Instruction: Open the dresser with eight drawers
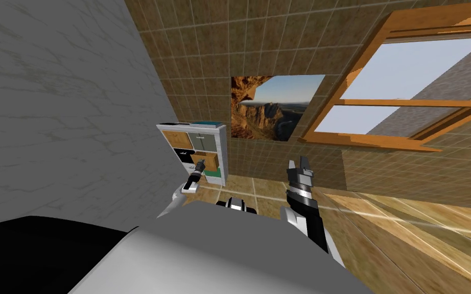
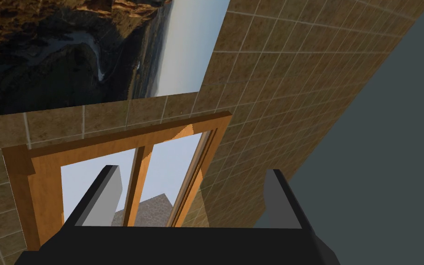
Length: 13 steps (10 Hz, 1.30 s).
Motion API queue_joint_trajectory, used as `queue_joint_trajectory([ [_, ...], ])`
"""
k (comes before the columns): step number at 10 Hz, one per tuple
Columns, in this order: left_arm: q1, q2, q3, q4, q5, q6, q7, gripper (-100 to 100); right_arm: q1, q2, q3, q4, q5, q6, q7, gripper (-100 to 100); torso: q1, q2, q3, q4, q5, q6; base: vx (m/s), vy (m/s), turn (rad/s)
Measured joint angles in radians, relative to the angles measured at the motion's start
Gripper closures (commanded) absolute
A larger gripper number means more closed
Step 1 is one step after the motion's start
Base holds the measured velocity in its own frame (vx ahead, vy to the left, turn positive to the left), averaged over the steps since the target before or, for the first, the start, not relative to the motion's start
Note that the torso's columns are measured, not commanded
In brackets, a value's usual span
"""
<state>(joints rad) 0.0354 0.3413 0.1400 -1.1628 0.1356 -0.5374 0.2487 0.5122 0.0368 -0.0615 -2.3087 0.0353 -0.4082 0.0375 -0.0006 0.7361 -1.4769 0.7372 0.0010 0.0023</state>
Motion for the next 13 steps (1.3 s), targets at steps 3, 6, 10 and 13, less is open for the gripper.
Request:
queue_joint_trajectory([
  [3,-0.033,0.059,0.041,0.074,0.021,-0.016,0.04,100,0.0,0.0,0.0,0.0,0.0,0.0,0.0,0,-0.002,0.005,0.003,0.004,-0.004,-0.003,-0.072,-0.066,-0.101],
  [6,-0.081,0.038,0.065,0.129,0.051,-0.022,-0.004,100,0.0,0.0,0.0,0.0,0.0,0.0,0.0,0,0.004,0.01,0.006,0.005,-0.001,0.0,-0.164,0.092,-0.162],
  [10,-0.149,-0.01,0.089,0.176,0.092,-0.018,-0.112,100,0.0,0.0,0.0,0.0,0.0,0.0,0.0,0,0.001,0.006,0.003,0.005,-0.005,-0.007,-0.141,0.062,-0.106],
  [13,-0.195,-0.038,0.107,0.215,0.119,-0.025,-0.183,100,0.0,0.0,0.0,0.0,0.0,0.0,0.0,0,0.002,0.007,0.004,0.005,-0.004,-0.008,-0.133,0.067,-0.118],
])
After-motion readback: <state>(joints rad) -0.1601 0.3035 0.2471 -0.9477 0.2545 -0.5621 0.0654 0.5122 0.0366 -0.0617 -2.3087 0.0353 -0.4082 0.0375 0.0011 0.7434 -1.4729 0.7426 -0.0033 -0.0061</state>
